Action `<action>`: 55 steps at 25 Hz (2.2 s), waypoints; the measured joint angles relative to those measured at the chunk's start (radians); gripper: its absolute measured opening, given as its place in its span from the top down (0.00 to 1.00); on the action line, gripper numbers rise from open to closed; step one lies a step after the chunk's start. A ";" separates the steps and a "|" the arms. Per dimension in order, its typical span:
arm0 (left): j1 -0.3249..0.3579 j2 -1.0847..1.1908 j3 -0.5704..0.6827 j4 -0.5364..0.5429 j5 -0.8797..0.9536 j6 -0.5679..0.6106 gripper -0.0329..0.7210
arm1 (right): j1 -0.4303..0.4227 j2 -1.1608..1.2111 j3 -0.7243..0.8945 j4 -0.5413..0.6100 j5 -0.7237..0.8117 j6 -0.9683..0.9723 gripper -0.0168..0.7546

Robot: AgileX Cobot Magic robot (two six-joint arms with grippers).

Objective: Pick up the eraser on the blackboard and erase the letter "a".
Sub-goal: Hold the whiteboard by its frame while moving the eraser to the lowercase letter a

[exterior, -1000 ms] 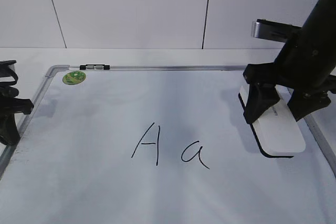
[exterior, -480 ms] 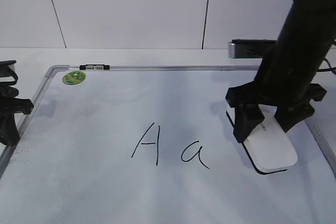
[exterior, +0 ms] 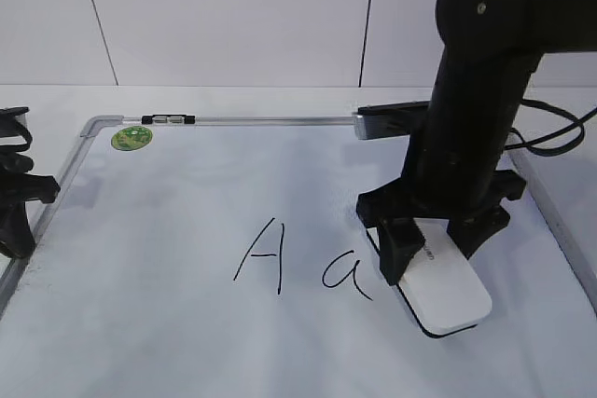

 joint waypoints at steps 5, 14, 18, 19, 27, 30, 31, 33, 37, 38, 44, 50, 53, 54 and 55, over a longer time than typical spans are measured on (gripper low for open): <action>0.000 0.000 0.000 0.000 0.000 0.000 0.93 | 0.002 0.046 -0.013 0.000 -0.002 0.000 0.28; 0.000 0.000 0.000 0.000 0.000 0.000 0.93 | 0.002 0.113 -0.142 0.000 -0.006 0.000 0.28; 0.000 0.000 0.000 0.000 0.000 0.000 0.93 | 0.002 0.148 -0.150 0.000 -0.006 0.003 0.28; 0.000 0.000 0.000 0.000 0.000 0.000 0.93 | 0.002 0.159 -0.150 0.002 -0.006 0.003 0.28; 0.000 0.000 0.000 0.000 0.002 0.000 0.93 | 0.002 0.190 -0.157 0.004 -0.006 0.003 0.28; 0.000 0.000 0.000 0.000 0.002 0.000 0.93 | 0.002 0.201 -0.163 0.004 -0.006 0.003 0.28; 0.000 0.000 0.000 0.000 0.002 0.000 0.93 | 0.002 0.206 -0.163 0.004 -0.006 0.003 0.28; 0.000 0.000 0.000 0.000 0.002 0.000 0.92 | 0.002 0.224 -0.166 0.004 -0.006 0.003 0.28; 0.000 0.000 0.000 0.000 0.002 0.000 0.92 | 0.002 0.228 -0.167 0.004 -0.006 0.003 0.28; 0.000 0.000 0.000 0.000 0.002 0.000 0.92 | 0.002 0.228 -0.167 0.004 -0.005 0.003 0.28; 0.000 0.000 0.000 0.000 0.002 0.000 0.91 | 0.008 0.230 -0.169 0.005 -0.005 0.003 0.28; 0.000 0.000 0.000 0.000 0.002 0.000 0.91 | 0.073 0.230 -0.171 -0.018 -0.006 0.005 0.28; 0.000 0.000 0.000 0.000 0.002 0.000 0.91 | 0.115 0.232 -0.172 -0.012 -0.008 0.005 0.28; 0.000 0.000 0.000 0.000 0.002 0.000 0.91 | 0.126 0.232 -0.178 -0.010 -0.008 0.005 0.28; 0.000 0.000 0.000 0.000 0.002 0.000 0.91 | 0.132 0.234 -0.182 -0.005 -0.008 0.005 0.28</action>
